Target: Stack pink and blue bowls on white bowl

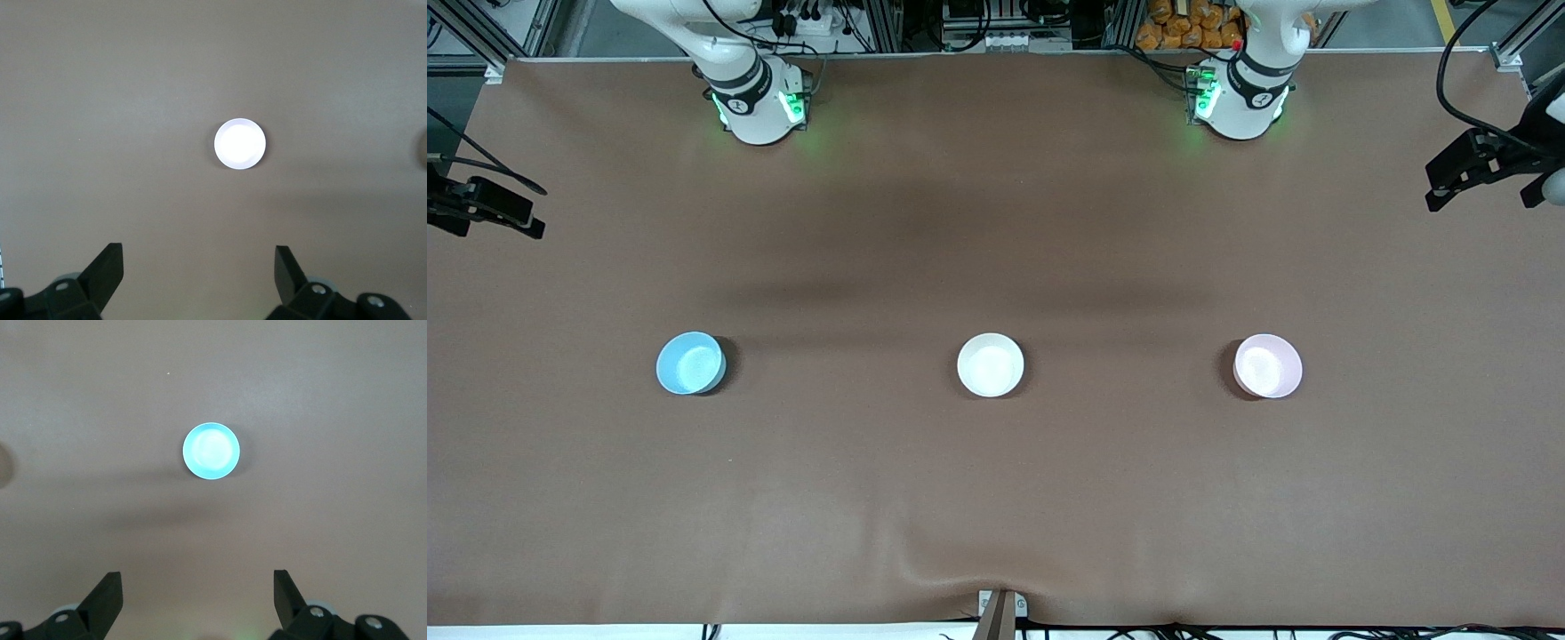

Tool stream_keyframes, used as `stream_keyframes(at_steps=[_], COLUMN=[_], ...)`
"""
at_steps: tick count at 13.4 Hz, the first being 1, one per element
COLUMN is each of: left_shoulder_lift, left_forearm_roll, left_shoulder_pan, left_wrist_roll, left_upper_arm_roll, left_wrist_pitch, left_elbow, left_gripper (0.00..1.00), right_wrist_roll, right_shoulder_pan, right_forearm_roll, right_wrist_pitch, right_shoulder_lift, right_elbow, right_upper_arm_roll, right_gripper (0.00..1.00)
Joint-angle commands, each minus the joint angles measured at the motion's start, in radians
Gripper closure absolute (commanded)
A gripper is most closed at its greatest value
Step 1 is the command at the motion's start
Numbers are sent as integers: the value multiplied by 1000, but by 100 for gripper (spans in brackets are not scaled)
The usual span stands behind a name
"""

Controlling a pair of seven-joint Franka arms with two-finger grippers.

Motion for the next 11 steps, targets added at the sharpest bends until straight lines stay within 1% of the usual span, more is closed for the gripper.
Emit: stream_keyframes(at_steps=[1, 11], left_shoulder_lift=[-11, 5], left_forearm_roll=[-49, -47], left_shoulder_pan=[10, 14], left_wrist_roll=[12, 12], left_upper_arm_roll=[-2, 9], left_wrist_pitch=[-21, -22], left_elbow=[9, -5], left_gripper=[0, 0], right_wrist_roll=[7, 5], right_shoulder_pan=[-6, -9], right_forearm_roll=[-10, -8], right_wrist_pitch=[-5, -1], right_shoulder_lift=[4, 4], right_elbow=[8, 3], right_upper_arm_roll=[8, 9], right_gripper=[0, 0])
